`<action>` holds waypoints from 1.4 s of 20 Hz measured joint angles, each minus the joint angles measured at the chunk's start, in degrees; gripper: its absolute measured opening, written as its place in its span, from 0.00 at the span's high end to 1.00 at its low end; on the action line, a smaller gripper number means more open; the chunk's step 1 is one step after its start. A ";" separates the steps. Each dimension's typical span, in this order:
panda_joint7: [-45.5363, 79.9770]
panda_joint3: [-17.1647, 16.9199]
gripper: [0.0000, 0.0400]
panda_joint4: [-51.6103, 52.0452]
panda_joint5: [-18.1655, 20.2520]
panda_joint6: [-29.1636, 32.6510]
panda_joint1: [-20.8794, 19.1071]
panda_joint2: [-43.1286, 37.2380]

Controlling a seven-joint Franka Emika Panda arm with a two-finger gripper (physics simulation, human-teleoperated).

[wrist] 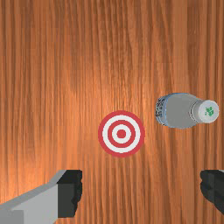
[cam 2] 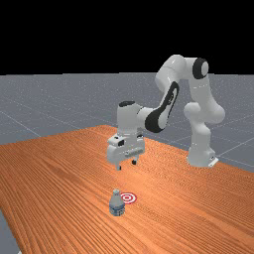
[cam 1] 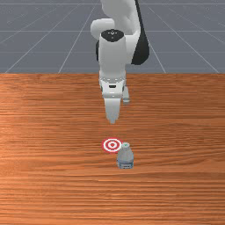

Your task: Pick up the bottle and put it on the marker

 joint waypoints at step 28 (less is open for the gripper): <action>-1.56 0.39 0.00 39.97 0.21 -16.08 -0.38 19.97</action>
